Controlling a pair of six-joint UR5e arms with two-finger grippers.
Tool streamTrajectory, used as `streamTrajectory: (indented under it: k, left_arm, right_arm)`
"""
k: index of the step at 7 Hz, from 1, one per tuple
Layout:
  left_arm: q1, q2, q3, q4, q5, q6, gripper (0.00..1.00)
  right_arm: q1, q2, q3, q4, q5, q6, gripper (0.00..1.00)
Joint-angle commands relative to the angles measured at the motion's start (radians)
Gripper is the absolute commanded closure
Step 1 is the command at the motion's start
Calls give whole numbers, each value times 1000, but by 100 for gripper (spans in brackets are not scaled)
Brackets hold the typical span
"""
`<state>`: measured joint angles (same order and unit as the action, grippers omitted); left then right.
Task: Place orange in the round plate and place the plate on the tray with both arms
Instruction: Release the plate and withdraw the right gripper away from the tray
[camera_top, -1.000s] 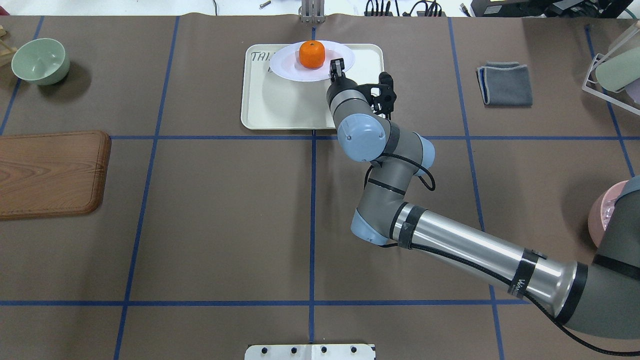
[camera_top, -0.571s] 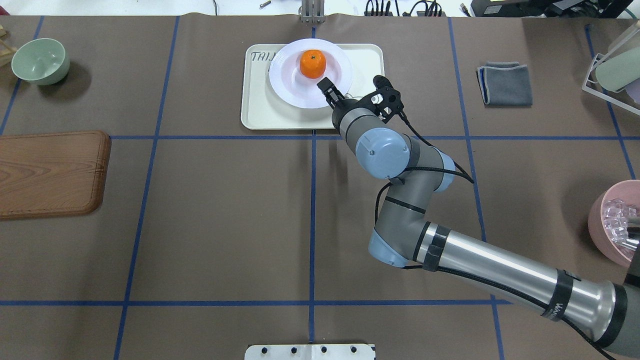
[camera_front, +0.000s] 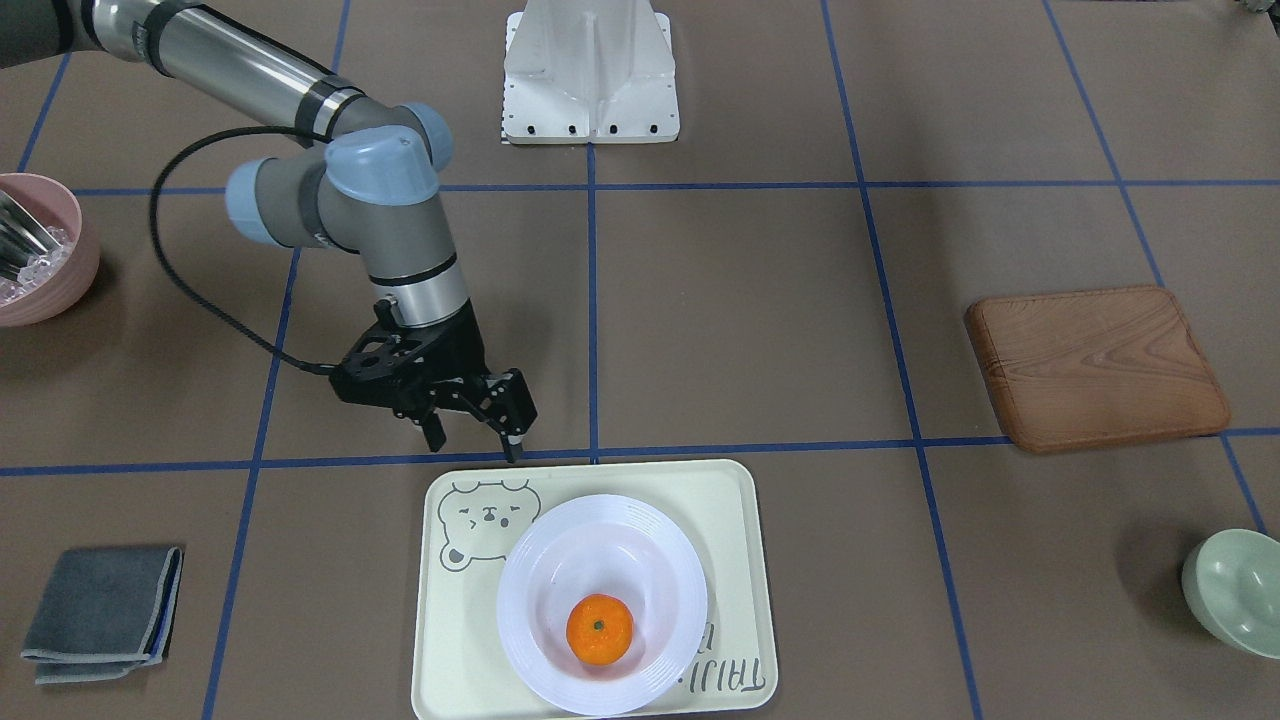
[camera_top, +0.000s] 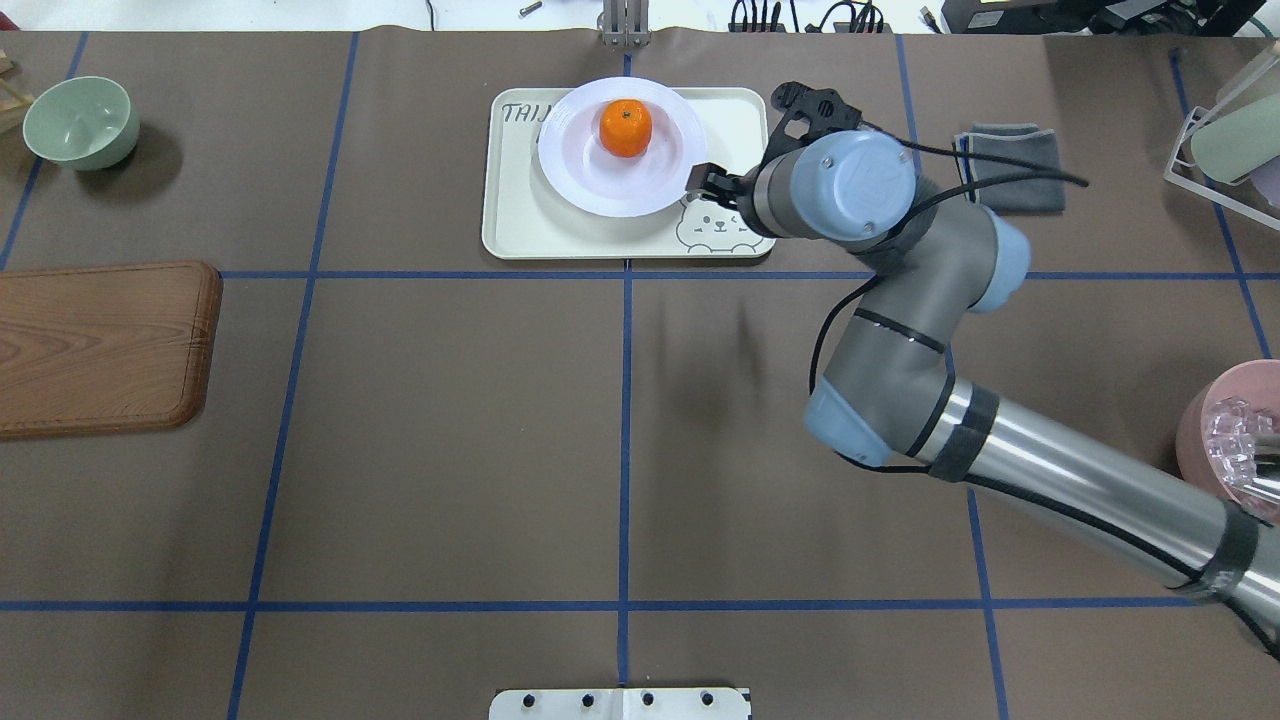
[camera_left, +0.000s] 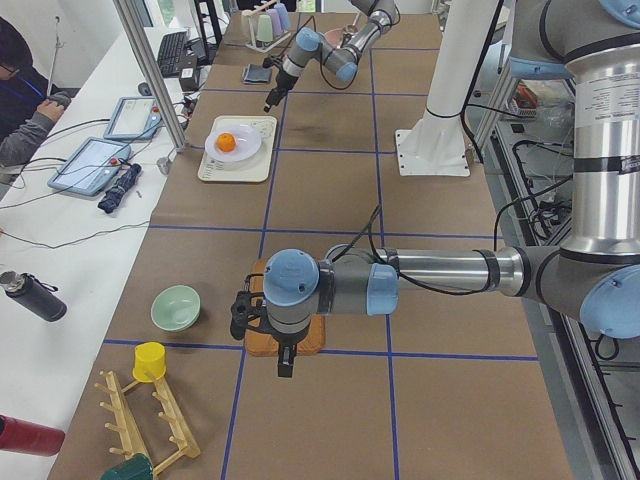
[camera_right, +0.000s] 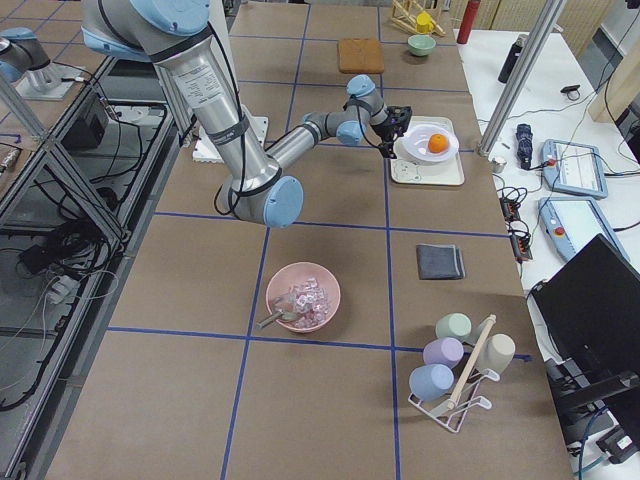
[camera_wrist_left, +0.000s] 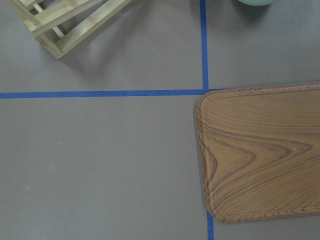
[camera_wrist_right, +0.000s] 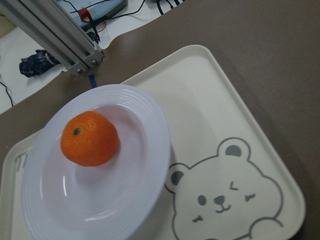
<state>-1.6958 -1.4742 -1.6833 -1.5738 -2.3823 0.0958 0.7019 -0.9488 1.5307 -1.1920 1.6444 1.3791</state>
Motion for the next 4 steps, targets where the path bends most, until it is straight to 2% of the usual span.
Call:
streamTrajectory:
  k: [1,3,4]
  left_arm:
    - [1,-2,-3,3,0,-5,2]
    - [4,-11,-3,3,0,-4,2]
    - [5,-11,-3,3,0,-1,2]
  right_arm:
    - [178,-112,148,-219,232,-438,0]
    - [412,-256,160,-221,479,-838,0]
    - [524,-331,154,-227,539,-1050,0]
